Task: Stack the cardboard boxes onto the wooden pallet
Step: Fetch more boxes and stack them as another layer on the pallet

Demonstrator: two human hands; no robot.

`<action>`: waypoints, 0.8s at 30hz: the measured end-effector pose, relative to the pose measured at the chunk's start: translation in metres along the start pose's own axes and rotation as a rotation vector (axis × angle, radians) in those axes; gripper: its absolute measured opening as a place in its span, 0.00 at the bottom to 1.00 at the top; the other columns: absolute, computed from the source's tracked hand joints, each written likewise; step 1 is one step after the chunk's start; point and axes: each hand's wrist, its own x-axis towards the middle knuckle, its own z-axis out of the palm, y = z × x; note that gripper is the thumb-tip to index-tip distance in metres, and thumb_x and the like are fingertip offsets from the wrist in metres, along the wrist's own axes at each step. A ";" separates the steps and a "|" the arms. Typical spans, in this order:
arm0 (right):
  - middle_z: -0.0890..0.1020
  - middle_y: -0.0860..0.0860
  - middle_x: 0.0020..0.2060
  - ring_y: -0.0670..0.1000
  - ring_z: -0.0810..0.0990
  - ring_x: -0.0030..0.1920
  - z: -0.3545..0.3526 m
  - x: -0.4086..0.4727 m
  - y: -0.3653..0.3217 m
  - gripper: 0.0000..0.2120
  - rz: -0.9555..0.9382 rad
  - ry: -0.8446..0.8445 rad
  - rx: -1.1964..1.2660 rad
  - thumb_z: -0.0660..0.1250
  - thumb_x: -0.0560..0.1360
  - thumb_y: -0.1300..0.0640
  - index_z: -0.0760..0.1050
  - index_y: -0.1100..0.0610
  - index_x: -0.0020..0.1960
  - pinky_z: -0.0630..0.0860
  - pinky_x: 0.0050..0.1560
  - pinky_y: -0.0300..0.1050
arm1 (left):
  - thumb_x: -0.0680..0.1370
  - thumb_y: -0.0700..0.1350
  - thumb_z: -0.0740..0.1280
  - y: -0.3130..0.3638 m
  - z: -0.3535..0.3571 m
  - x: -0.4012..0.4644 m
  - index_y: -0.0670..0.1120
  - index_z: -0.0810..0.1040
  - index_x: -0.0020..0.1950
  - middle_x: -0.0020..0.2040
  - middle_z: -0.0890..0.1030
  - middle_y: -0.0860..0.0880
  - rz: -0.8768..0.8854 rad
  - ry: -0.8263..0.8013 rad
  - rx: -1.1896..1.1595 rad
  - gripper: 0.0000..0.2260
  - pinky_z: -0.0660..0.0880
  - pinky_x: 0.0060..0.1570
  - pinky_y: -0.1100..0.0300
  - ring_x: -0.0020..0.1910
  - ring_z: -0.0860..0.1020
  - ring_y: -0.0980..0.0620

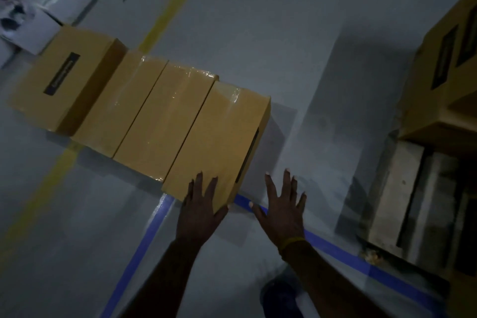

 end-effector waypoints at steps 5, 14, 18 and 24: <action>0.31 0.56 0.78 0.62 0.34 0.78 -0.013 0.044 -0.036 0.39 0.006 0.019 0.017 0.54 0.79 0.32 0.39 0.44 0.81 0.44 0.75 0.71 | 0.78 0.64 0.62 -0.009 -0.032 0.053 0.53 0.52 0.82 0.82 0.45 0.45 0.008 0.008 0.033 0.37 0.64 0.72 0.39 0.80 0.49 0.40; 0.35 0.58 0.79 0.63 0.36 0.78 0.030 0.120 -0.105 0.39 0.066 0.146 -0.016 0.54 0.79 0.32 0.43 0.46 0.82 0.42 0.73 0.71 | 0.78 0.65 0.61 -0.054 -0.043 0.150 0.54 0.50 0.82 0.82 0.46 0.45 0.150 -0.044 0.056 0.37 0.63 0.72 0.40 0.80 0.49 0.40; 0.35 0.58 0.79 0.63 0.34 0.78 0.084 0.158 -0.128 0.38 0.101 0.121 -0.070 0.50 0.79 0.31 0.42 0.46 0.81 0.43 0.73 0.73 | 0.78 0.65 0.61 -0.103 -0.021 0.195 0.53 0.52 0.81 0.82 0.48 0.45 0.226 -0.093 0.112 0.37 0.62 0.72 0.40 0.80 0.50 0.38; 0.29 0.56 0.77 0.63 0.30 0.77 0.157 0.210 -0.138 0.37 0.201 0.110 -0.049 0.48 0.79 0.30 0.39 0.45 0.81 0.40 0.73 0.72 | 0.78 0.66 0.60 -0.169 0.022 0.247 0.54 0.48 0.81 0.82 0.45 0.46 0.226 -0.158 0.151 0.38 0.60 0.73 0.40 0.80 0.47 0.39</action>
